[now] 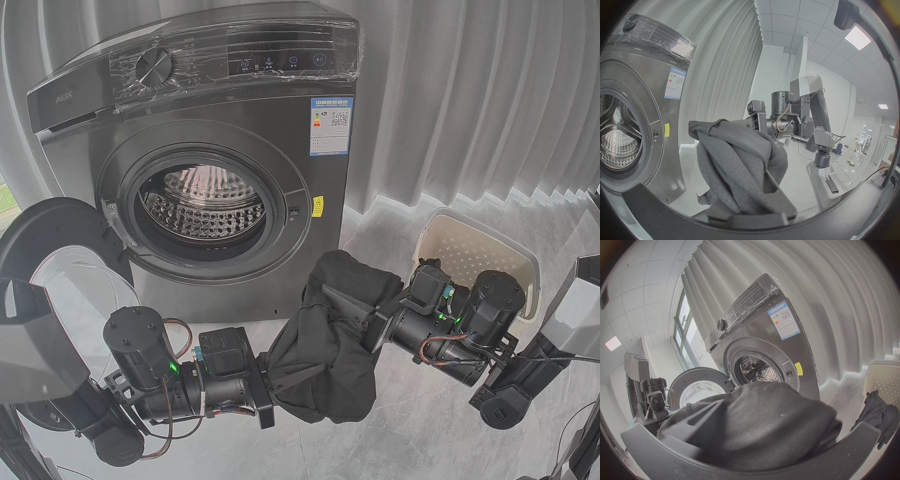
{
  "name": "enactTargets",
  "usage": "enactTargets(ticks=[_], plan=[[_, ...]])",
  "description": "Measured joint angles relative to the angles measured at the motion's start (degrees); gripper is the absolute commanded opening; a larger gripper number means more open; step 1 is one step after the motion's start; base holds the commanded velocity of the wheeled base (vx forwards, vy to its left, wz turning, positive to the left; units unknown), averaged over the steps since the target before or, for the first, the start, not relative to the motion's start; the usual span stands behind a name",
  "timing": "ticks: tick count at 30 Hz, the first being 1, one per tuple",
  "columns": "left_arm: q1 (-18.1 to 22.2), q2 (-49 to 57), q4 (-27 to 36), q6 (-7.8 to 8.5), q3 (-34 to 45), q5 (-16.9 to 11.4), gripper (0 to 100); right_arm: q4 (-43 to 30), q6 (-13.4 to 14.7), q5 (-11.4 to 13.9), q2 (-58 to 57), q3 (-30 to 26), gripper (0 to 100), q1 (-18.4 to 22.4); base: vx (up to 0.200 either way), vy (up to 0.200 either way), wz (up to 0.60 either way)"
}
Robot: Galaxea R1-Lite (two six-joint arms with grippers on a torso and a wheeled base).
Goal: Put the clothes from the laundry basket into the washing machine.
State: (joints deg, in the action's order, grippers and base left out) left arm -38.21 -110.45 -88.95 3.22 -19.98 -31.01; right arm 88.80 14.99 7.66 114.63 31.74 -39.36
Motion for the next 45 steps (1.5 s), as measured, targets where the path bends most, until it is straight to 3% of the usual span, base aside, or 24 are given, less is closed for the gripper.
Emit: enactTargets(ticks=[12,18,22,28,31,35,42,45], plan=[[5.4,-0.2,0.0,-0.13,-0.2,-0.2,0,0.0,0.5,0.4,-1.4,-2.9,100,0.3,0.0,0.0,0.0],[6.8,-0.6,0.0,-0.38,-0.5,-0.1,0,0.0,0.1,4.7,-2.3,-7.7,100,-0.3,0.0,0.0,0.0],[7.2,-0.9,0.0,-0.43,-0.5,-0.1,0,0.0,-0.2,5.3,-3.7,-9.5,100,-2.3,0.0,0.0,0.0],[7.4,-0.9,0.0,-0.33,-0.6,0.9,0,0.0,-1.8,5.3,-5.6,-9.9,100,-2.1,0.0,0.0,0.0],[7.4,-0.6,0.0,-0.43,-0.5,4.1,0,0.0,-2.9,5.1,-6.3,-9.6,100,-1.3,0.0,0.0,0.0],[7.4,0.4,0.0,-0.9,-0.2,10.5,0,0.0,-5.4,4.7,-7.4,-9.3,100,0.0,0.0,0.0,0.0],[7.4,4.2,0.1,-3.62,0.7,19.6,0,-0.1,-9.3,4.3,-10.0,-9.3,100,2.9,0.0,0.0,0.0],[7.4,6.0,0.2,-4.19,1.4,25.1,0,-0.1,-9.8,4.3,-11.5,-10.4,100,3.8,0.0,0.0,0.0]])
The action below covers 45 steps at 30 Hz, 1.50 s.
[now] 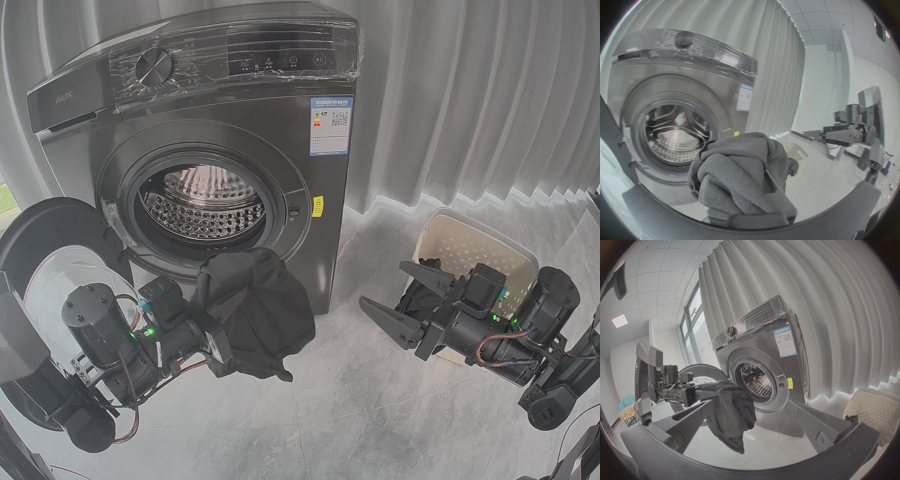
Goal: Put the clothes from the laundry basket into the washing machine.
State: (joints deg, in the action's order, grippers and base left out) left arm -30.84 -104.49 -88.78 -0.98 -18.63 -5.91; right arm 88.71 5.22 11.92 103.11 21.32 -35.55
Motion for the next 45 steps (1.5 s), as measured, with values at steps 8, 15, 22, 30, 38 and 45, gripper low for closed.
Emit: enactTargets(ticks=[8,15,22,30,38,45], plan=[[0.0,2.1,0.2,-0.11,2.8,12.1,0,0.0,-0.2,0.0,-2.3,-2.3,100,1.5,0.0,0.0,0.0],[4.4,1.7,0.2,-0.26,3.0,14.8,0,0.0,0.0,0.2,-2.8,-2.9,100,3.3,0.0,0.0,0.0],[6.1,0.9,0.1,0.38,3.3,15.1,0,0.0,0.2,0.3,-2.8,-3.0,100,4.1,0.0,0.0,0.0],[6.5,0.8,0.0,0.22,3.0,14.9,0,0.0,0.2,0.3,-2.7,-2.8,100,4.2,0.075,0.0,0.0],[6.4,-0.2,0.1,0.4,2.8,15.1,0,0.0,0.3,0.2,-2.7,-2.8,100,4.0,0.2,0.0,0.0],[6.3,-2.3,0.0,0.55,2.5,15.3,0,0.0,0.2,0.3,-2.7,-2.9,100,3.8,0.029,0.0,0.0]])
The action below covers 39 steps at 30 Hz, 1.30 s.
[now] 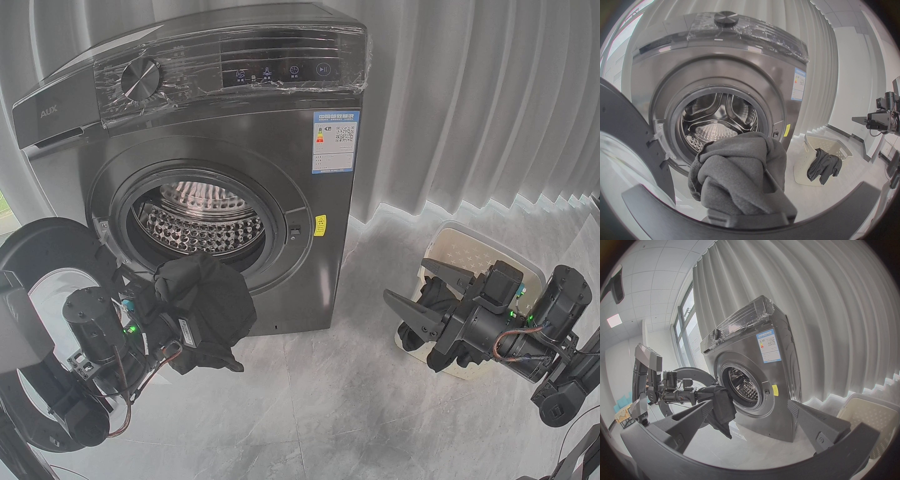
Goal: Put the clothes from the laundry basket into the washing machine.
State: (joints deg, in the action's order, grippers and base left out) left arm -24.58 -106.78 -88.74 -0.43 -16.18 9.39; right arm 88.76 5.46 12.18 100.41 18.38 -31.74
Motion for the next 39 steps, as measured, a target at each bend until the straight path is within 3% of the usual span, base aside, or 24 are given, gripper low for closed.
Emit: enactTargets(ticks=[12,28,33,39], plan=[[-0.5,-2.8,-0.1,-0.06,0.1,0.1,0,0.0,0.0,-0.1,0.1,-0.1,100,-0.1,0.0,0.15,0.0],[-0.7,-3.4,-0.1,-0.09,0.4,0.1,0,0.0,-0.5,-0.6,1.0,-0.9,100,-0.1,0.0,0.0,0.0],[-1.2,-3.3,-0.1,-0.11,0.5,0.1,0,0.0,-0.2,-3.6,-0.4,-4.0,100,0.2,0.0,0.0,0.0],[-1.6,-3.2,-0.1,-0.2,0.5,0.1,0,0.0,-0.1,-3.0,-2.2,-7.8,100,-0.3,0.0,0.0,0.0]])
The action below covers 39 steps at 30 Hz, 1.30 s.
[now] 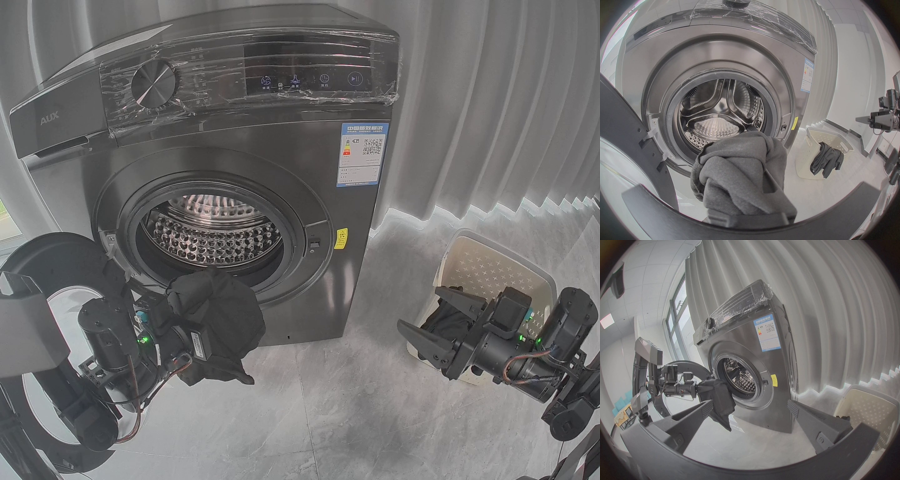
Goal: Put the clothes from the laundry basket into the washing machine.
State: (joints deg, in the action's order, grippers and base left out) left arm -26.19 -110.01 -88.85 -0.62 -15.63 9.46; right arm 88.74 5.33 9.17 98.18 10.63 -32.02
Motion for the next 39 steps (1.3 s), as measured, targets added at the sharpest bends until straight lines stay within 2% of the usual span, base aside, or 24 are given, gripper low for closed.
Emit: enactTargets(ticks=[5,11,13,33,36,39], plan=[[-0.1,0.0,0.0,-0.11,0.0,0.0,0,0.0,-1.7,-2.3,-1.2,-3.9,100,-0.1,0.0,0.0,0.0],[-0.1,-0.1,0.0,-0.39,0.0,0.0,0,0.0,-3.3,-3.0,-4.3,-7.2,100,-0.8,0.0,0.0,0.4],[-0.1,-0.1,0.0,-0.44,0.0,0.0,0,0.0,-3.4,-3.0,-4.8,-7.3,100,-0.9,0.0,0.0,0.6],[-0.9,0.0,0.0,-0.17,0.0,0.1,0,0.0,-3.9,-3.1,-4.5,-6.3,100,-0.7,0.0,0.0,0.0],[-1.0,0.0,0.0,-0.27,0.0,0.1,0,0.0,-4.8,-3.2,-3.6,-6.4,100,-0.7,0.2,0.0,0.0],[-1.2,-0.1,0.0,-0.2,0.0,0.1,0,0.0,-7.0,-3.2,-2.5,-6.8,100,-0.7,0.2,0.0,0.0]])
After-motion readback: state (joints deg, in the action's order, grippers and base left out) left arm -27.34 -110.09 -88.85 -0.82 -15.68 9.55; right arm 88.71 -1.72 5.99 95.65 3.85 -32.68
